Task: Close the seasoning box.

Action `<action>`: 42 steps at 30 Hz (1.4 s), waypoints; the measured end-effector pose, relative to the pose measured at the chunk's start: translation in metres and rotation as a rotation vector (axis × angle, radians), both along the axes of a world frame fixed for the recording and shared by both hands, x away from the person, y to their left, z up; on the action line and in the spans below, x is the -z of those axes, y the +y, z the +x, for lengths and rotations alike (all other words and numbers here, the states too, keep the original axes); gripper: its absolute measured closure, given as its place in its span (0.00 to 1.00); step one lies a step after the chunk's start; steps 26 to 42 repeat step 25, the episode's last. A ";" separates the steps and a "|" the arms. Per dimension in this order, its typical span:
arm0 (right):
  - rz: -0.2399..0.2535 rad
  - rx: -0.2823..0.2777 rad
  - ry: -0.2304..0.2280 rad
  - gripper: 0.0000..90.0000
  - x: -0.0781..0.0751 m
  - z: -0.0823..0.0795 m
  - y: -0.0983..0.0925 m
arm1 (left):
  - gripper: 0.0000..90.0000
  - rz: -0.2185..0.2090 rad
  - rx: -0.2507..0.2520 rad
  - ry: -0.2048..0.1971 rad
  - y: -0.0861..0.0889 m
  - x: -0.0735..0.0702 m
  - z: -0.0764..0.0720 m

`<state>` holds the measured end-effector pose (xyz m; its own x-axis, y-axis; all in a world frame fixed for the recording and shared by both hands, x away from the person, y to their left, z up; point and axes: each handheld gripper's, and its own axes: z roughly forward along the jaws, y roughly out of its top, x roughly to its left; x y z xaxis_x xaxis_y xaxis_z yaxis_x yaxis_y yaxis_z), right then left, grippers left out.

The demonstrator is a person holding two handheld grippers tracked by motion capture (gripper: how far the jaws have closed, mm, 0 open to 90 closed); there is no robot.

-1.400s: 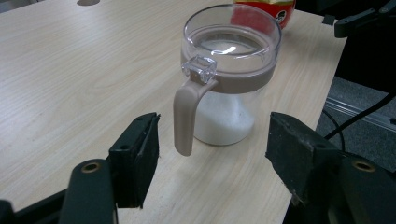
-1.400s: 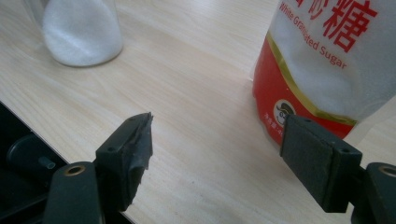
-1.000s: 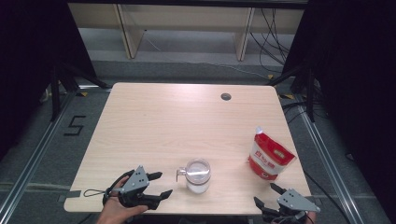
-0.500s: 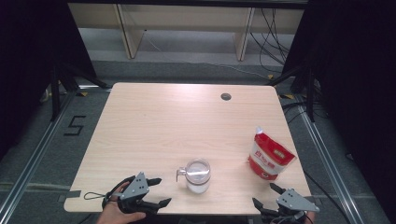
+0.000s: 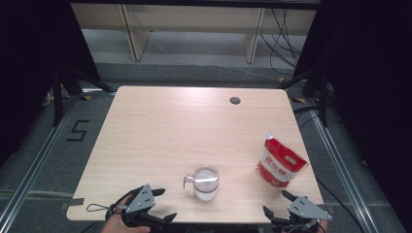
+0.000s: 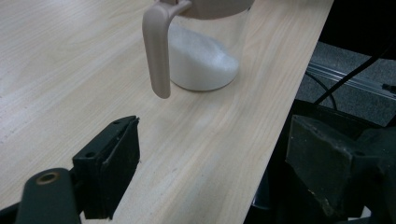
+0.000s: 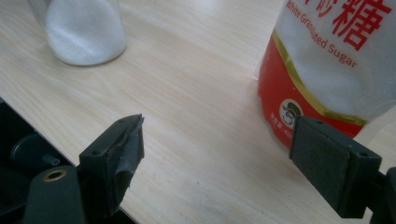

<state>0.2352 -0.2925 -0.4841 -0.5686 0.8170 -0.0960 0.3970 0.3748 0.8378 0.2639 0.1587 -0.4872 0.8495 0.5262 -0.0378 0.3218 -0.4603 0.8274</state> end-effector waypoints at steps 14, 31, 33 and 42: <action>0.007 -0.001 0.021 0.21 0.001 0.000 0.001 | 0.20 0.040 -0.016 0.016 0.005 0.006 0.001; -0.002 -0.001 0.008 0.22 0.001 0.000 0.000 | 0.20 0.012 -0.021 0.018 0.006 0.005 0.001; -0.002 -0.001 0.008 0.22 0.001 0.000 0.000 | 0.20 0.012 -0.021 0.018 0.006 0.005 0.001; -0.002 -0.001 0.008 0.22 0.001 0.000 0.000 | 0.20 0.012 -0.021 0.018 0.006 0.005 0.001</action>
